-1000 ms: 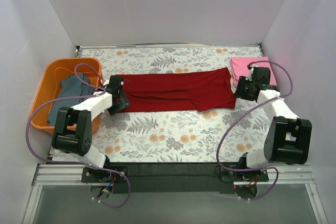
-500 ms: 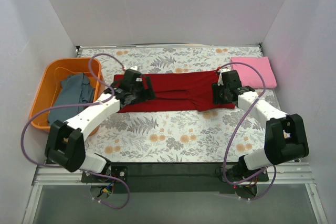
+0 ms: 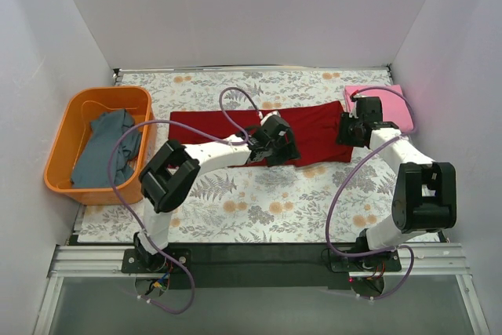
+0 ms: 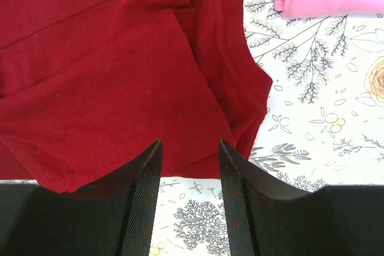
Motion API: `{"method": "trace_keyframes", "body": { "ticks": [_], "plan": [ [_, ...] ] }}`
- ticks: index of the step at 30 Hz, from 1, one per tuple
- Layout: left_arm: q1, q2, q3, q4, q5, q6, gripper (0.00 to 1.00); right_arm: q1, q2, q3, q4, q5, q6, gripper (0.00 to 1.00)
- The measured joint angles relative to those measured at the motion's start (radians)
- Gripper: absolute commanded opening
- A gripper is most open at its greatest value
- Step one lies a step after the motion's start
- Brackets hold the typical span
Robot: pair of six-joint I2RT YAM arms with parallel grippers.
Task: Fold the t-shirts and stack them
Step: Fold the tshirt
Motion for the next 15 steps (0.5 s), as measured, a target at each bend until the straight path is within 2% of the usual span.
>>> {"method": "trace_keyframes", "body": {
  "ticks": [5,11,15],
  "plan": [
    [-0.022,0.109,0.068,0.028,-0.003,-0.051,0.53,-0.021,0.015,0.0,0.018,-0.041,0.018,0.41],
    [-0.022,0.153,0.089,0.03,0.0,-0.081,0.45,-0.037,0.028,0.0,0.04,-0.072,0.022,0.41],
    [-0.03,0.167,0.109,0.034,0.003,-0.087,0.44,-0.05,0.045,0.0,0.057,-0.085,0.023,0.42]
  ]
}}
